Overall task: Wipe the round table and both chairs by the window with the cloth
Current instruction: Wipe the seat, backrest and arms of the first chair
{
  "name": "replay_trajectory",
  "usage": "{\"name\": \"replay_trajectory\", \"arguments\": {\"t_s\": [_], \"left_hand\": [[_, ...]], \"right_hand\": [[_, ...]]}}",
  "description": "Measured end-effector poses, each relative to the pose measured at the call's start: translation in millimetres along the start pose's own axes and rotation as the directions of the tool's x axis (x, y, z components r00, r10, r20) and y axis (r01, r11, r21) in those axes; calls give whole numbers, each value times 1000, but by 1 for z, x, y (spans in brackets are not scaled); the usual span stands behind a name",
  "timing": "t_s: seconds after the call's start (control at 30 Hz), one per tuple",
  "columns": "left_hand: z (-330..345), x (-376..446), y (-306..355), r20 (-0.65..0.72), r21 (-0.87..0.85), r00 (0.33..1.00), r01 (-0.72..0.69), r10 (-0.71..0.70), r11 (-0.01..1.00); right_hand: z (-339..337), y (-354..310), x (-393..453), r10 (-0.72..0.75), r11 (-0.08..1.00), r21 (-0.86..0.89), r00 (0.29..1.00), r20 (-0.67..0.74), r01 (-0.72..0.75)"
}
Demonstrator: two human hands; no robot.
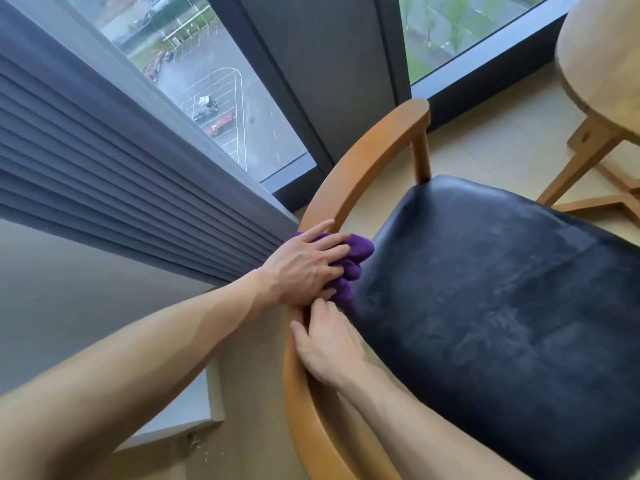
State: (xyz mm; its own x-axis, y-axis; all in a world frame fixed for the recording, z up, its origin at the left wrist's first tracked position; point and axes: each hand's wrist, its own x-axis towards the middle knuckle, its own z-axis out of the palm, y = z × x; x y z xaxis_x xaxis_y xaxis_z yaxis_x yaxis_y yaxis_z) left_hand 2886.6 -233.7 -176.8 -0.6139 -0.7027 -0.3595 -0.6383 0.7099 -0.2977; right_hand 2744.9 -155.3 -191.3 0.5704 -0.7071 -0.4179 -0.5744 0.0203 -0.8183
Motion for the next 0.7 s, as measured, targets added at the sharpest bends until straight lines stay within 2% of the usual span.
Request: {"name": "replay_trajectory", "arguments": {"t_s": [0.17,0.27,0.43,0.6,0.7], "left_hand": [[13,0,-6,-96,-44,994,-62,57,997],[7,14,-23,-109,-16,986,-125,123,992],[-3,47,-53,-99,60,987,-122,127,991],[-5,68,-74,-193,113,966,-155,175,981],[-12,90,-86,-180,114,967,-164,182,980]], "right_hand": [[10,3,12,44,997,66,989,-142,-35],[8,3,21,68,995,92,970,-233,-48],[-10,-9,45,117,986,156,928,-353,-65],[-28,-13,61,112,977,211,914,-389,-29],[-39,-11,70,127,971,236,906,-404,-31]]}}
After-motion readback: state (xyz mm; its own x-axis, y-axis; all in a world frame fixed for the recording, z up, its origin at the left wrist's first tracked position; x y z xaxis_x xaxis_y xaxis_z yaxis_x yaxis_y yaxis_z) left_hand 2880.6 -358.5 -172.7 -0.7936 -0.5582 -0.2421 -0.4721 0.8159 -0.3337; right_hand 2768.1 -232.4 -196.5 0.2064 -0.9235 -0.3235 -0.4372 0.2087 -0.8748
